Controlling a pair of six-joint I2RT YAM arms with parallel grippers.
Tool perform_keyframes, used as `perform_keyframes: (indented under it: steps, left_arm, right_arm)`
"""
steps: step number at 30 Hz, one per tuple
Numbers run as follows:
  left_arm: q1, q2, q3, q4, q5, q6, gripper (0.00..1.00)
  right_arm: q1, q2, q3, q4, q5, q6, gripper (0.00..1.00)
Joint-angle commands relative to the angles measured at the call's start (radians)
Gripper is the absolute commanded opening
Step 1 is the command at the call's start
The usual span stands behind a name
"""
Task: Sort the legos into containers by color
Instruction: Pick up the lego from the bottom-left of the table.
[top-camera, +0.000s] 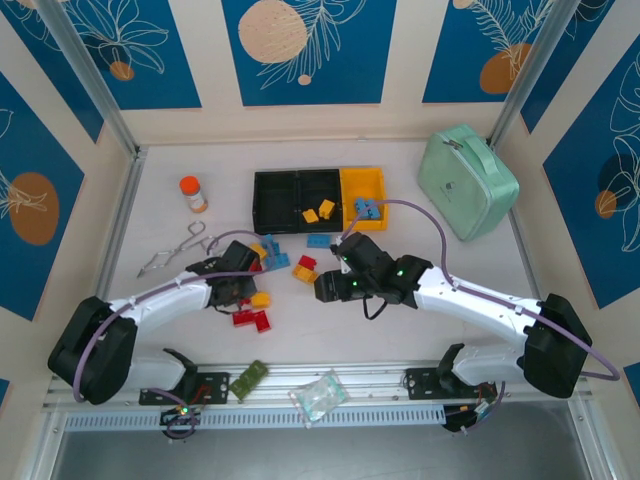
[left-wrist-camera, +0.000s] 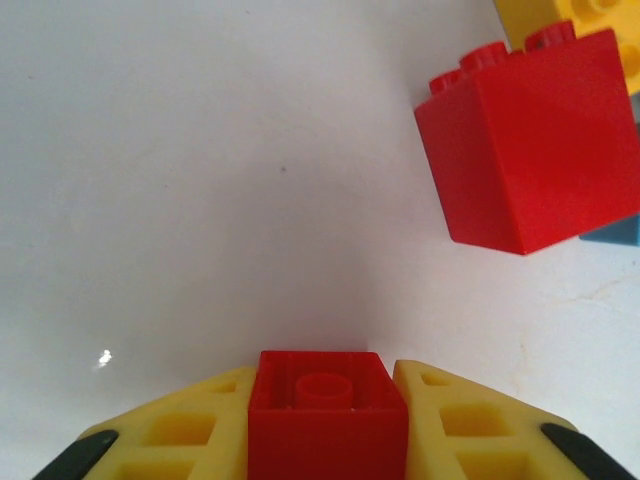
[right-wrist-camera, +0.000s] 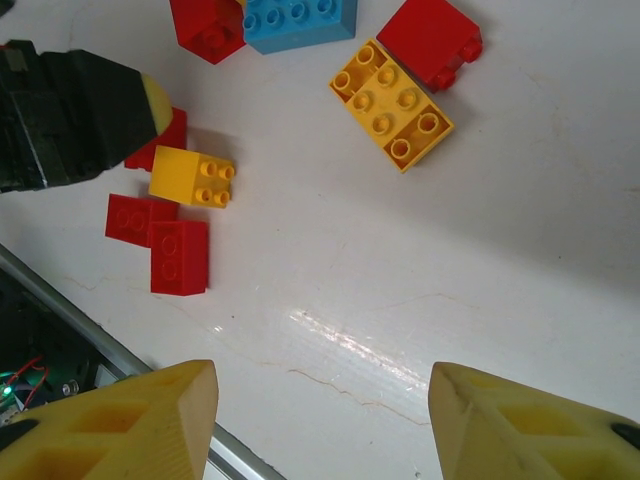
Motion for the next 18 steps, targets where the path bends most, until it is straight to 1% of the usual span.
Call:
perform_keyframes:
  steps: [1, 8, 14, 18]
  left_arm:
    - [0.031, -0.031, 0.038, -0.029, 0.004, 0.044, 0.24]
    - [0.057, -0.019, 0.151, -0.048, 0.008, 0.116, 0.24]
    - [0.067, 0.069, 0.290, -0.044, 0.034, 0.174, 0.24]
    - [0.070, 0.153, 0.398, -0.043, 0.041, 0.213, 0.24]
  right_arm:
    - [0.008, 0.001, 0.006, 0.010, 0.010, 0.011, 0.58]
    - [0.010, 0.003, 0.017, 0.043, 0.010, -0.010, 0.58]
    - [-0.005, 0.041, 0.063, 0.055, 0.056, -0.041, 0.59]
    - [-0.054, 0.080, 0.110, 0.049, 0.074, -0.054, 0.59]
